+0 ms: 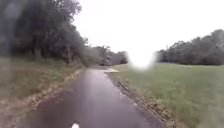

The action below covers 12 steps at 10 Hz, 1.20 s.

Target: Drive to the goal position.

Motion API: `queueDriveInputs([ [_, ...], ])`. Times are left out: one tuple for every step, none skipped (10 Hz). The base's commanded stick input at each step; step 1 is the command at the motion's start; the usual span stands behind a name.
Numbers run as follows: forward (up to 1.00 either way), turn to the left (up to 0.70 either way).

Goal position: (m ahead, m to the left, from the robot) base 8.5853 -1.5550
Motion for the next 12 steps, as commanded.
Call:
queueDriveInputs([
  [0.5,0.0],
  [0.5,0.0],
  [0.5,0.5],
  [0.5,0.5],
  [0.5,0.5],
  [0.5,0.5],
  [0.5,0.5],
  [0.5,0.0],
  [0.5,0.0],
  [0.5,0.0],
  [0.5,0.0],
  [0.5,0.11],
])
